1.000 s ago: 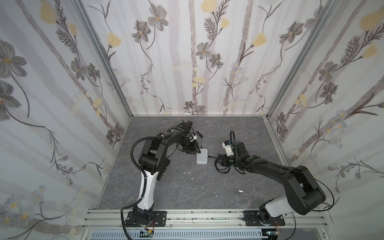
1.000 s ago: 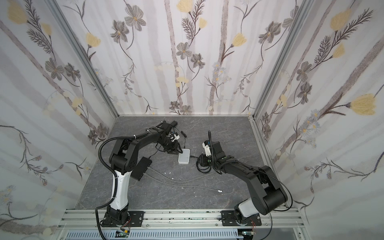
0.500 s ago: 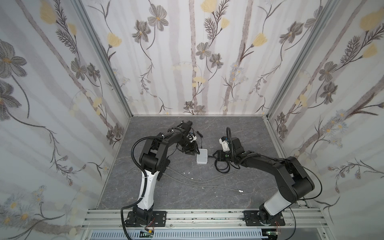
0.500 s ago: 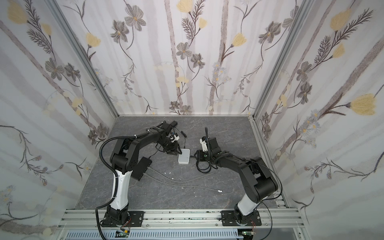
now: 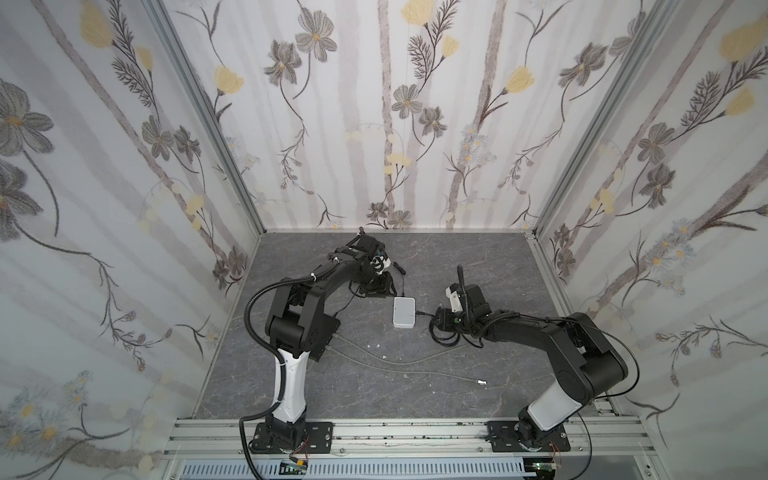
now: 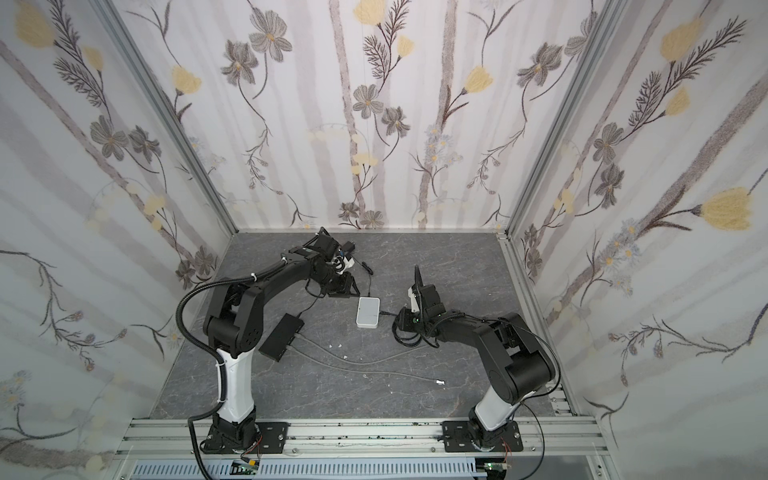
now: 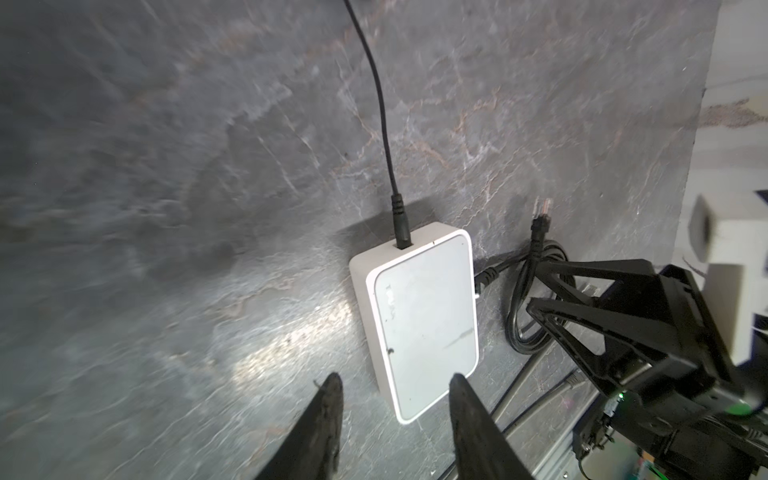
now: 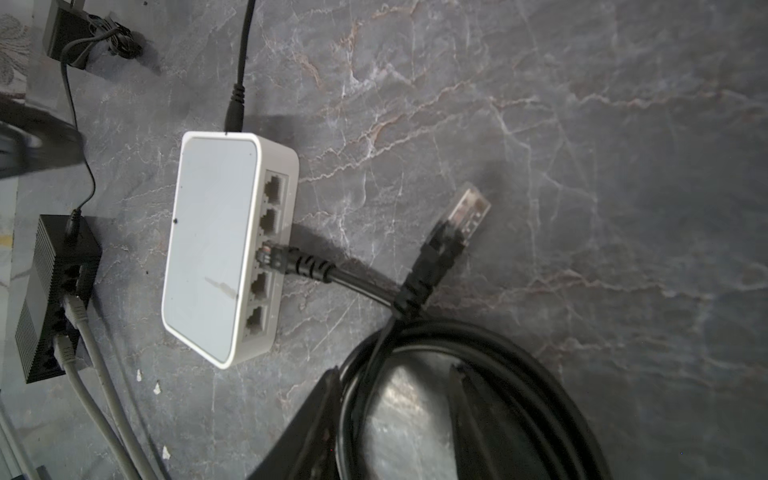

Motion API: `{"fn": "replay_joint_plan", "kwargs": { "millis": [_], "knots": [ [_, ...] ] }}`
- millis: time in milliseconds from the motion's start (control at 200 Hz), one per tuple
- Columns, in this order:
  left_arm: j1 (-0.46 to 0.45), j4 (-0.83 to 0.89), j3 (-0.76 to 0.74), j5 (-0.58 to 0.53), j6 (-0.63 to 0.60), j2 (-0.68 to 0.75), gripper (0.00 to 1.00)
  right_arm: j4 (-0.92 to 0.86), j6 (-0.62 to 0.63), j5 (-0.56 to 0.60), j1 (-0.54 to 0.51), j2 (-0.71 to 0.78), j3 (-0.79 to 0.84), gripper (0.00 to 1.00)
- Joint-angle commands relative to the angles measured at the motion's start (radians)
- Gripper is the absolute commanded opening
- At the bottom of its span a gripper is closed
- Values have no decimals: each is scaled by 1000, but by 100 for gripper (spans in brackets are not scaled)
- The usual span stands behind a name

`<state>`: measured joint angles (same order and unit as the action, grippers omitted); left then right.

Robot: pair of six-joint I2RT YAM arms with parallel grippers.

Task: Insert the plug into the switch port

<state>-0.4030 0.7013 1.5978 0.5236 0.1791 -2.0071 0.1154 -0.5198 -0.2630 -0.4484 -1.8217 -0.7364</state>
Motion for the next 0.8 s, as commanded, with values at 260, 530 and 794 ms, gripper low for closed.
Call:
{"fn": "replay_joint_plan", "kwargs": {
  "millis": [260, 530, 794],
  "knots": [
    [15, -233, -244, -104, 117, 426, 53, -39, 44, 32, 91, -61, -209, 44],
    [21, -688, -849, -531, 116, 1033, 74, 65, 201, 72, 227, 396, -3, 49],
    [20, -993, -1200, -873, 77, 1209, 100, 517, 476, 572, 243, 808, 422, 99]
  ]
}}
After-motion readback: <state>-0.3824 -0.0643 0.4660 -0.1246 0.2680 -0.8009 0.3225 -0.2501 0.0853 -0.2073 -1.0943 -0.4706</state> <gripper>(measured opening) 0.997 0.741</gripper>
